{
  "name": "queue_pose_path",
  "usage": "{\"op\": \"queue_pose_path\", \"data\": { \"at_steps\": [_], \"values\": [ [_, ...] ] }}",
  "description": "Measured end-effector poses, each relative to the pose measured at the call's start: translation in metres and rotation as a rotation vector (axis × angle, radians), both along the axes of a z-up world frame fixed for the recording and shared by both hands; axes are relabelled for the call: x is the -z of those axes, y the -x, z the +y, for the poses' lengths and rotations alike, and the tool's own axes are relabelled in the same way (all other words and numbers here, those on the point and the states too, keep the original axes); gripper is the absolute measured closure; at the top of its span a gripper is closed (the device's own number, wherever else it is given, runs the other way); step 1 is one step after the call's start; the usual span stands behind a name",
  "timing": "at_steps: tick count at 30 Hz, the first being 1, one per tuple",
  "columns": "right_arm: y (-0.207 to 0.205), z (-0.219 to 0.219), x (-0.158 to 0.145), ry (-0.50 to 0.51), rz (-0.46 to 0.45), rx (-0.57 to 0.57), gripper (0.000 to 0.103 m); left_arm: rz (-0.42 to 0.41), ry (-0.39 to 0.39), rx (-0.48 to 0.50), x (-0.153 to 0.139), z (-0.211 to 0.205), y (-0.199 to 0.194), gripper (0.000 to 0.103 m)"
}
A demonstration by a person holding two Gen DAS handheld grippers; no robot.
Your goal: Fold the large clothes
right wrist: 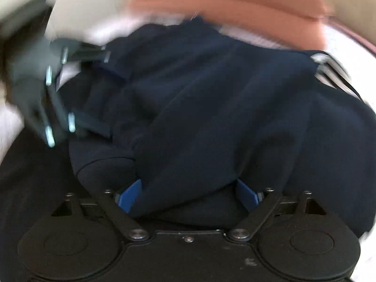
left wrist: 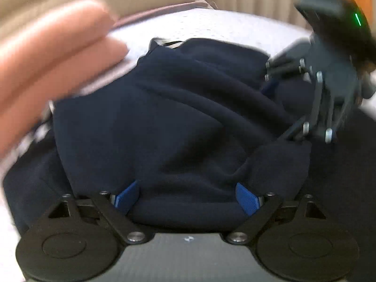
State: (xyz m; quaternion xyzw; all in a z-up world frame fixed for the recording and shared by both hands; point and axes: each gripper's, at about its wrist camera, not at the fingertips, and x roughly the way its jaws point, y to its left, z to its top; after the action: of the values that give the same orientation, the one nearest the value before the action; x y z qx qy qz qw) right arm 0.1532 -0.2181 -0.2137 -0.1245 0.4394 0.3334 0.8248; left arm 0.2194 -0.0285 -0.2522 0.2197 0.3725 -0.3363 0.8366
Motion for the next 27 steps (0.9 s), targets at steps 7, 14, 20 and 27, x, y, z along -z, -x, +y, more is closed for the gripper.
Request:
{"op": "queue_pose_path", "data": {
  "at_steps": [7, 14, 20, 27],
  "values": [
    [0.005, 0.003, -0.004, 0.023, 0.006, 0.055, 0.0, 0.062, 0.071, -0.136, -0.009, 0.011, 0.002, 0.011],
    [0.02, 0.001, -0.007, 0.036, -0.043, 0.117, 0.0, 0.035, 0.085, -0.234, -0.027, 0.01, 0.027, 0.006],
    [0.047, -0.04, -0.025, -0.103, 0.036, 0.266, 0.001, 0.335, 0.337, -0.529, -0.03, 0.094, 0.067, 0.012],
    [0.111, -0.125, -0.03, -0.252, -0.032, 0.461, 0.001, 0.36, 0.446, -0.742, -0.029, 0.167, 0.138, 0.013]
  ]
}}
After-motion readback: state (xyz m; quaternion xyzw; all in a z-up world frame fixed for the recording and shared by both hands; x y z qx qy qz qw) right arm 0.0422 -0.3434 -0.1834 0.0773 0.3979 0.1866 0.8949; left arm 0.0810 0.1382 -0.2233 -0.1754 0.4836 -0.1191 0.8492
